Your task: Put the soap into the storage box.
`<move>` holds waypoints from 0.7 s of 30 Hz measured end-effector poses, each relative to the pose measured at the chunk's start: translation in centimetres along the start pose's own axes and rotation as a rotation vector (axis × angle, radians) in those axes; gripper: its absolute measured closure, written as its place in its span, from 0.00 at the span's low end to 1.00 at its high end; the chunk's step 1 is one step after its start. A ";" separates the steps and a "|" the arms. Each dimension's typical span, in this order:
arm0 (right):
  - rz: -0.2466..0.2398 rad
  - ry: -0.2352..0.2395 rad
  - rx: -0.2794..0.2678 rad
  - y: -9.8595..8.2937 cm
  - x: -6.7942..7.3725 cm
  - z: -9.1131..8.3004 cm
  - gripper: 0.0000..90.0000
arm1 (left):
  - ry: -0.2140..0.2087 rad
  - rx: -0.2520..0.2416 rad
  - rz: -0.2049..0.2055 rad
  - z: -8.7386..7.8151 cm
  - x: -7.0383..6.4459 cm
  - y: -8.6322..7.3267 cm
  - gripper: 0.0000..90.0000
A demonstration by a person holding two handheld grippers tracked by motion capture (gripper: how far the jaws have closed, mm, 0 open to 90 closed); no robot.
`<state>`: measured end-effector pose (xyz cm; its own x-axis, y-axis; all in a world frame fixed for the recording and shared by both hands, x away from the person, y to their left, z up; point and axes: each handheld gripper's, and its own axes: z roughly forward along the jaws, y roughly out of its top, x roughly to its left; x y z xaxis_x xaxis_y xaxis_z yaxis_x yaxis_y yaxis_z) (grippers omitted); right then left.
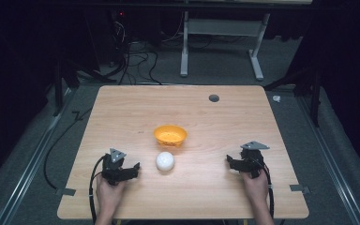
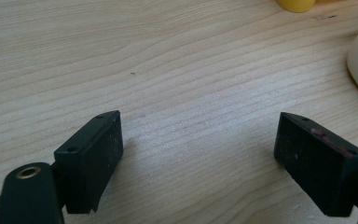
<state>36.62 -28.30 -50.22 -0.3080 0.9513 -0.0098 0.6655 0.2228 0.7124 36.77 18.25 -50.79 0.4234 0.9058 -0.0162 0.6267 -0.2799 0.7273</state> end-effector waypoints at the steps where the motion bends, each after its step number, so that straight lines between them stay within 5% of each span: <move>1: 0.000 0.000 0.000 0.0 0.0 0.0 0.26 | 0.000 0.000 0.000 0.0 0.0 0.0 0.18; 21: 0.000 0.000 0.000 0.0 0.0 0.0 0.26 | 0.000 -0.003 -0.005 0.0 0.0 0.0 0.18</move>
<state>36.61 -28.30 -50.22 -0.3079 0.9514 -0.0099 0.6655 0.2228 0.7124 36.75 18.25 -50.80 0.4202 0.9072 -0.0195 0.6270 -0.2748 0.7289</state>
